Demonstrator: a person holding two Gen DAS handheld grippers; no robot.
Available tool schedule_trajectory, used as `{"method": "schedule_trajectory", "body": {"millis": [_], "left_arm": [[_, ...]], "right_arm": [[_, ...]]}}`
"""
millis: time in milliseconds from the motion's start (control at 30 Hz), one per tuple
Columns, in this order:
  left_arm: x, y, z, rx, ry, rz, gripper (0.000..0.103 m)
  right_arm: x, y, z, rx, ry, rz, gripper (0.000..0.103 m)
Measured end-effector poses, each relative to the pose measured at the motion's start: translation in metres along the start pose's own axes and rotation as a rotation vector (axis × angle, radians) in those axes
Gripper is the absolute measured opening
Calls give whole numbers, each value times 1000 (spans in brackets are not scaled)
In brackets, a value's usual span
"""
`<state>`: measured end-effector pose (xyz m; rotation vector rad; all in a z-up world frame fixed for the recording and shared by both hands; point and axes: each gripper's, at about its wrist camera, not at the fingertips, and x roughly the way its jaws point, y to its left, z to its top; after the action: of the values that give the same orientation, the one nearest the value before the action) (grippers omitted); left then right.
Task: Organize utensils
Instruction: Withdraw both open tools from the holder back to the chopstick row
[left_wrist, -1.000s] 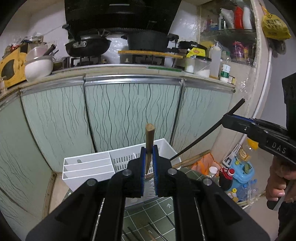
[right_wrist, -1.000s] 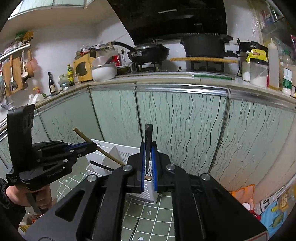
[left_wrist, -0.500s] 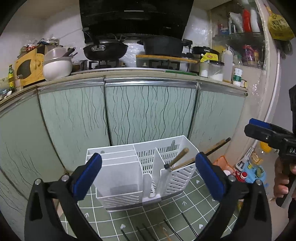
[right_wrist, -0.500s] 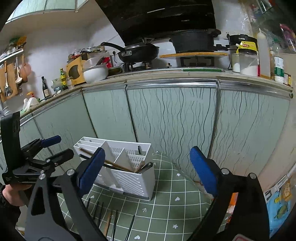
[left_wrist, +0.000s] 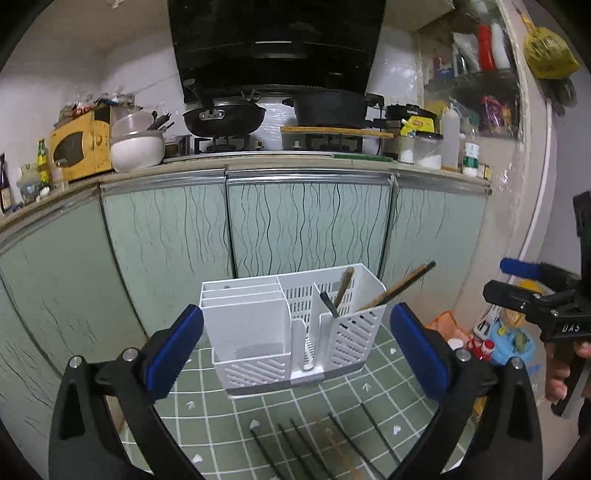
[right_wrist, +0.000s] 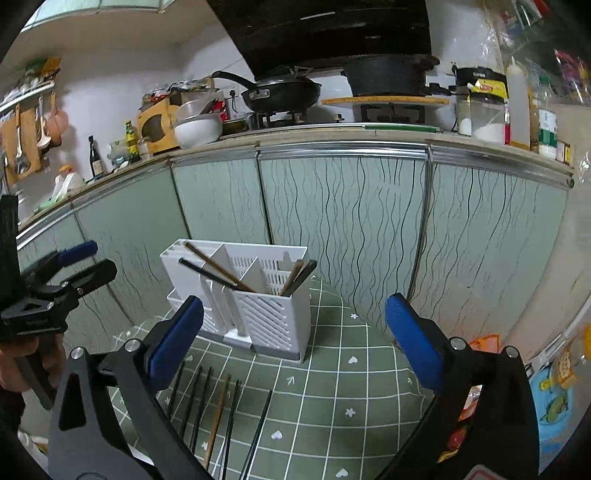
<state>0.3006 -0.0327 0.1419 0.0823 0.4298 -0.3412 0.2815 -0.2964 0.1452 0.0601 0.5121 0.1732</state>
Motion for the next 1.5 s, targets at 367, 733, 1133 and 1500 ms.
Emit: {"method": "schedule_trajectory", "body": {"millis": [367, 733, 1133, 1500], "left_arm": [[-43, -4, -29, -48, -30, 6, 99], [-55, 8, -71, -92, 30, 51, 99], [-66, 17, -100, -85, 18, 100, 99], [-67, 20, -135, -76, 38, 139, 99]], "right_arm": [[-38, 23, -36, -35, -20, -6, 95], [-53, 43, -58, -76, -27, 13, 95], [-57, 49, -81, -111, -17, -24, 95], [-52, 43, -105, -118, 14, -50, 95]]}}
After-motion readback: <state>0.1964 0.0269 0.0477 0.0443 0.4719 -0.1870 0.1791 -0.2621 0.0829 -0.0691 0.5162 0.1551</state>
